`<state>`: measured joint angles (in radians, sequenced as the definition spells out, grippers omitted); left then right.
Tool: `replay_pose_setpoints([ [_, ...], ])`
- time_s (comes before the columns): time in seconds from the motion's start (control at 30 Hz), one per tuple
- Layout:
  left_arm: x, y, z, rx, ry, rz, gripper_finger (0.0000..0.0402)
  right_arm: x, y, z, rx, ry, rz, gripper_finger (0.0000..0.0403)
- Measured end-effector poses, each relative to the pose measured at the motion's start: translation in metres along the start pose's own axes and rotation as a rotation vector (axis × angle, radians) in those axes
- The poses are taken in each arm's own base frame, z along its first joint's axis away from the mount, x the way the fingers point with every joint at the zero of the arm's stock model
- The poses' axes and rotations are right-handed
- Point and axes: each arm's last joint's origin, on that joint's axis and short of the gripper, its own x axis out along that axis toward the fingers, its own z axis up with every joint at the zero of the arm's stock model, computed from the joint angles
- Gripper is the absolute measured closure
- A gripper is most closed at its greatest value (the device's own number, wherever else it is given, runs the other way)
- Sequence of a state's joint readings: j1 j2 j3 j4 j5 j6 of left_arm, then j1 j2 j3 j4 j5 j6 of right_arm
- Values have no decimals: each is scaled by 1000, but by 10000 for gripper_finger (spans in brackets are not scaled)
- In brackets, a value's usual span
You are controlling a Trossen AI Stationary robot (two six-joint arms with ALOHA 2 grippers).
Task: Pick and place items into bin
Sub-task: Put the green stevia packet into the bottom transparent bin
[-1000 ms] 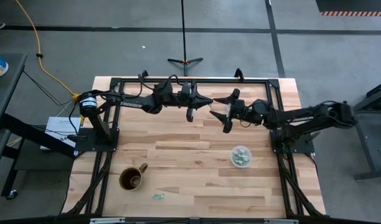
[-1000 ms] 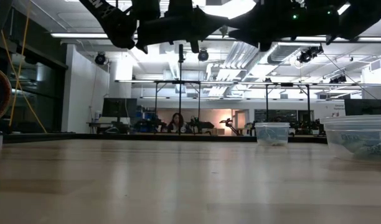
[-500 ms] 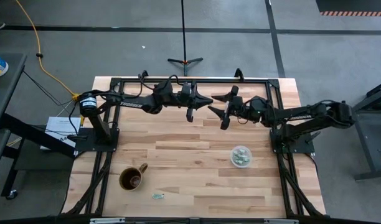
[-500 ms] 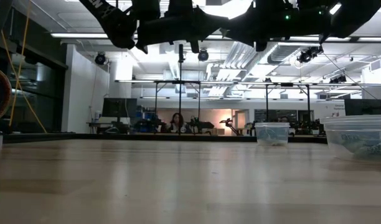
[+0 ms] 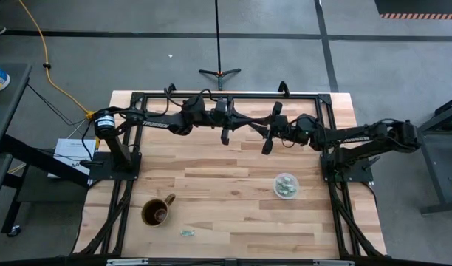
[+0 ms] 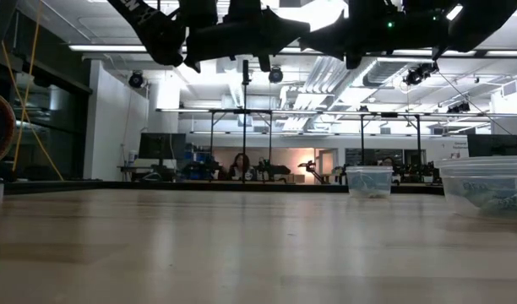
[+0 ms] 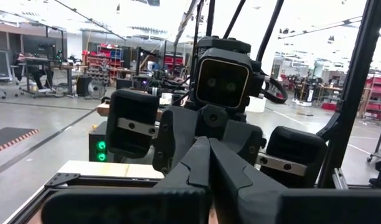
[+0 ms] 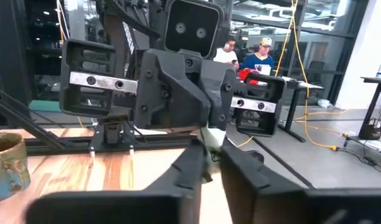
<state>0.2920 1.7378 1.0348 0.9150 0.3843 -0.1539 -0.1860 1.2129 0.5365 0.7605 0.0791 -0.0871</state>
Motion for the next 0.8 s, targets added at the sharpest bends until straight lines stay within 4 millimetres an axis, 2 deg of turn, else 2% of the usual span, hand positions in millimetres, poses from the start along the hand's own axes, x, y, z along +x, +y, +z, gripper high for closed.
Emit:
replay_pose_setpoints([
  [0.1,0,0,0,-2,7,-5,345,0,0,0,-4,1,10,389],
  [0.23,0,0,-1,-8,22,-36,312,0,0,-1,-19,5,15,388],
  [0.47,-1,1,-1,-19,32,-65,189,-5,1,-9,8,135,33,395],
  [0.63,-11,9,8,-41,90,-63,113,-22,7,-10,99,289,85,399],
  [0.8,-26,17,15,-122,219,-1,76,-49,22,-12,254,503,223,400],
])
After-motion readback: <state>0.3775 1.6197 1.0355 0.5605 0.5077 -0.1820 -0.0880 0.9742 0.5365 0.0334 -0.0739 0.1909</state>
